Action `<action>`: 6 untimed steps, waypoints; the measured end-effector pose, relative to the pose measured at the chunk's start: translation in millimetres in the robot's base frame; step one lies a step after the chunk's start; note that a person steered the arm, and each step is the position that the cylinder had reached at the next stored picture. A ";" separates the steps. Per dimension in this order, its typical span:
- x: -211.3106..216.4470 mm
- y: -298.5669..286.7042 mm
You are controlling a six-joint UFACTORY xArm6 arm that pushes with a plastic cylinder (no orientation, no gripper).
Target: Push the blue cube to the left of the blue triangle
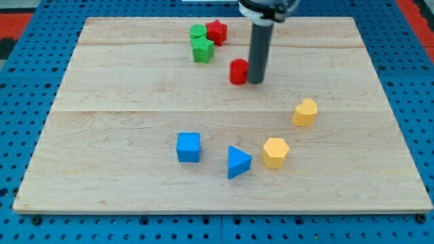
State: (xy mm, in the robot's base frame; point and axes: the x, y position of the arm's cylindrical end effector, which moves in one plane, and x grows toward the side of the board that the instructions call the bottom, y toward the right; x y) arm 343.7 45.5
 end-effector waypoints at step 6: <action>189.7 -47.1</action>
